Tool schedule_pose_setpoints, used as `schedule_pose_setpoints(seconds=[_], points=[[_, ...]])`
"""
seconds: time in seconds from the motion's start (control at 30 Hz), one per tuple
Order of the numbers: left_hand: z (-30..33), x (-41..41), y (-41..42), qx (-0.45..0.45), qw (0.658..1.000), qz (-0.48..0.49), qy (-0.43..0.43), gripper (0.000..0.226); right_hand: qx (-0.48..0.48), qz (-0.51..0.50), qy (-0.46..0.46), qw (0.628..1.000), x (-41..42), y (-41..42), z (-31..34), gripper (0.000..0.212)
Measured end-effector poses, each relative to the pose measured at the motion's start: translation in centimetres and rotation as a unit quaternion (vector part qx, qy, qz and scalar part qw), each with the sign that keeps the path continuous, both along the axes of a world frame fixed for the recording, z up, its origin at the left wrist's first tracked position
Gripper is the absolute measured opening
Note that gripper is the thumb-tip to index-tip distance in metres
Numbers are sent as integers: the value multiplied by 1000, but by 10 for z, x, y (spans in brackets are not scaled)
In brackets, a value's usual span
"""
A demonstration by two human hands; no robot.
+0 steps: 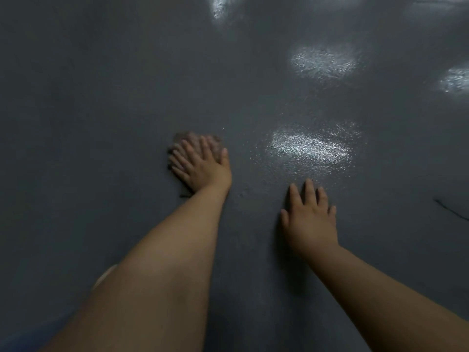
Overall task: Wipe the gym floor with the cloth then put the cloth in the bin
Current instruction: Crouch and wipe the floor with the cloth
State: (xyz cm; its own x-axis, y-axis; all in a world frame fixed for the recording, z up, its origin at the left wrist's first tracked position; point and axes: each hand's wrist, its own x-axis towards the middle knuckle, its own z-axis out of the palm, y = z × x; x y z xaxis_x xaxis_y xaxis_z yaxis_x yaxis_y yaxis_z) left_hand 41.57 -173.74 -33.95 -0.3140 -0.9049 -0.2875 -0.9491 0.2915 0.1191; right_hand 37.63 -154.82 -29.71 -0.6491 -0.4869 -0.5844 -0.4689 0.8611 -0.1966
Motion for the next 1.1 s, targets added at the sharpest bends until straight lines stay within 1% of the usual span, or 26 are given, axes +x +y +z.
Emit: schedule_pose_setpoints(seconds=[0.03,0.07,0.13,0.2,0.3,0.33,0.43,0.47,0.63,0.77,0.9,1.0,1.1], points=[[-1,-9,16,7,998,-68,-11,69,-3,1,-1,1000,-1,1,-1,61],[-1,-17,34,14,987,-157,-18,70,-4,4,1,1000,-1,2,-1,61],[1,-23,68,31,948,-318,-13,64,-1,10,4,1000,-1,2,-1,61],[3,-18,81,39,920,-391,-18,59,7,19,8,1000,0,2,-1,61],[3,-2,64,16,900,-433,-44,61,17,23,12,1000,3,-2,2,61],[3,6,52,15,905,-422,-46,62,15,28,11,999,5,-5,3,61],[3,42,20,21,951,-307,-32,64,1,62,3,998,17,-22,6,60],[4,55,11,20,961,-275,-38,64,-7,79,-4,997,23,-28,7,59],[12,115,-33,52,990,-109,-67,66,-25,174,-44,983,60,-59,14,58],[10,160,-57,58,996,-22,-70,65,-21,214,-59,975,81,-80,14,59],[4,220,-88,45,994,67,-79,64,-18,228,-57,972,97,-95,11,61],[0,268,-107,45,983,159,-74,64,-13,238,-43,970,109,-101,7,62],[-1,304,-117,52,963,256,-64,63,-3,244,-31,969,118,-103,2,63]])
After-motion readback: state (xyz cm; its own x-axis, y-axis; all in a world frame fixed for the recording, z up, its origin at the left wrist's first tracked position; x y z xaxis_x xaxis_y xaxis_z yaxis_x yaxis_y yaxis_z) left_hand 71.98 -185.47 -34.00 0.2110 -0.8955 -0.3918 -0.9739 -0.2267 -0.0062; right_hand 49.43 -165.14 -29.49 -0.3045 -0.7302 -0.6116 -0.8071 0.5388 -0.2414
